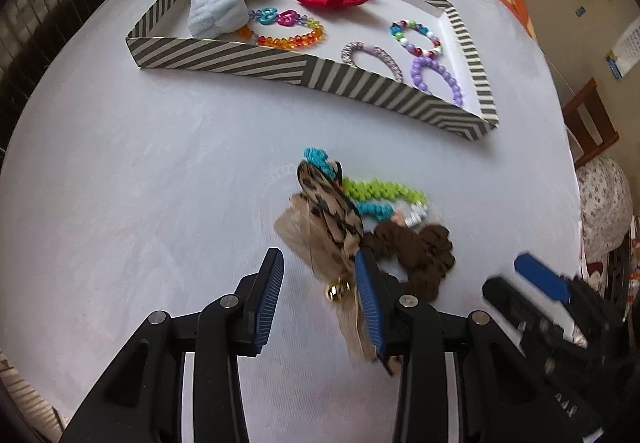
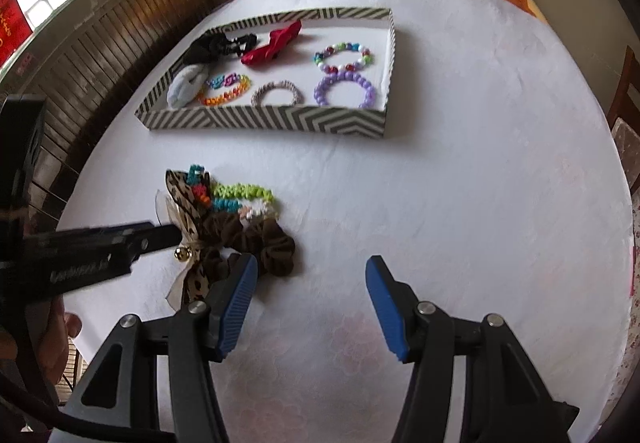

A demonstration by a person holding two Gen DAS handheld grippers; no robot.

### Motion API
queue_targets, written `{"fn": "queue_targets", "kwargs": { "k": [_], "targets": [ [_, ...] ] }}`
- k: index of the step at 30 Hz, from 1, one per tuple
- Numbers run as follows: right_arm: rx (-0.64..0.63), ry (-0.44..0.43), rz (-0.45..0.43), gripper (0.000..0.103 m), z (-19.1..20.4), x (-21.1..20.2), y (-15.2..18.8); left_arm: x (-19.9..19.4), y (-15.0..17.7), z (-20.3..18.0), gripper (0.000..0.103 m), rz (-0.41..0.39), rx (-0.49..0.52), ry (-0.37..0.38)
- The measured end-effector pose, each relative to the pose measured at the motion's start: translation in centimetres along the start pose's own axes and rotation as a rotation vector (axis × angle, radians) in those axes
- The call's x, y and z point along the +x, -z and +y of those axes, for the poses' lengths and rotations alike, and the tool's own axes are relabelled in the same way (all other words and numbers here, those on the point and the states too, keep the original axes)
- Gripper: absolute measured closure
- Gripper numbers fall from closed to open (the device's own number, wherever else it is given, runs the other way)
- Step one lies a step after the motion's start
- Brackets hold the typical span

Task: Organize jewelry
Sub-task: 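Move both open tools back to the remaining accessory pile, then grasp the leopard-print bow with the left tool while the right tool grasps the green-teal flower bracelet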

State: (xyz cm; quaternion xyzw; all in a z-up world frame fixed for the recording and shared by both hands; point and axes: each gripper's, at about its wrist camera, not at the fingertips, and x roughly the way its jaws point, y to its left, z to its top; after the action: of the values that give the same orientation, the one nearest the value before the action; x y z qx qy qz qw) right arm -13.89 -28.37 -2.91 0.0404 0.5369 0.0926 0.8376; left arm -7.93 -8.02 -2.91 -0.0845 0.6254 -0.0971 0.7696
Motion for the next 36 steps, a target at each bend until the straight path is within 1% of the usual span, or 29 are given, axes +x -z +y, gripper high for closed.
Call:
{"fn": "queue_targets", "kwargs": {
  "k": [3,8,9,10,12,15,20,22,28,29,30,31,32,33,34,36],
  "targets": [
    [-0.004,0.001,0.016,0.044,0.2,0.8,0.0,1.0,-0.6,0.0,0.087,0.007,-0.014,-0.020],
    [-0.022,-0.002,0.027,0.044,1.1,2.2,-0.3,1.4,-0.8,0.4,0.087,0.007,-0.005,-0.021],
    [-0.028,-0.004,0.027,0.044,1.3,2.5,-0.4,1.3,-0.8,0.5,0.093,0.007,0.004,-0.016],
    [-0.032,-0.006,0.028,0.044,1.5,2.8,-0.5,1.3,-0.8,0.7,0.103,0.008,0.011,-0.015],
    [-0.035,-0.005,0.031,0.044,1.9,3.2,-0.7,1.3,-0.7,1.1,0.103,0.019,0.036,-0.030],
    [-0.025,-0.018,0.028,0.044,1.9,3.3,-1.0,0.9,-0.4,2.1,0.103,0.031,0.054,-0.018],
    [-0.020,-0.017,0.012,0.044,2.1,3.5,-2.6,-0.1,0.0,3.2,0.103,0.038,0.077,-0.003],
    [-0.033,-0.011,0.005,0.044,2.5,3.9,-3.3,-0.7,0.3,3.8,0.103,0.041,0.089,-0.002],
    [-0.109,-0.014,0.038,0.044,4.6,6.2,-4.1,-1.4,0.7,5.5,0.103,0.054,0.082,-0.021],
    [-0.123,-0.003,0.044,0.045,4.8,6.8,-4.2,-1.5,0.6,5.7,0.103,0.054,0.078,-0.020],
    [-0.131,0.010,0.047,0.049,4.9,7.2,-4.3,-1.6,0.7,5.8,0.103,0.056,0.076,-0.017],
    [-0.143,0.018,0.030,0.056,5.0,7.3,-4.4,-1.6,0.7,5.9,0.103,0.059,0.074,-0.015],
    [-0.154,0.018,0.026,0.071,5.0,7.3,-4.5,-1.7,0.7,5.9,0.103,0.062,0.073,-0.014],
    [-0.165,0.032,0.025,0.077,4.8,7.3,-4.6,-1.8,0.7,5.9,0.103,0.063,0.069,-0.011],
    [-0.166,0.047,0.023,0.082,4.6,7.2,-4.6,-1.9,0.7,5.9,0.103,0.061,0.067,-0.007],
    [-0.154,0.080,0.024,0.083,3.6,6.8,-4.4,-2.2,0.8,5.5,0.103,0.056,0.068,0.003]
  ]
}}
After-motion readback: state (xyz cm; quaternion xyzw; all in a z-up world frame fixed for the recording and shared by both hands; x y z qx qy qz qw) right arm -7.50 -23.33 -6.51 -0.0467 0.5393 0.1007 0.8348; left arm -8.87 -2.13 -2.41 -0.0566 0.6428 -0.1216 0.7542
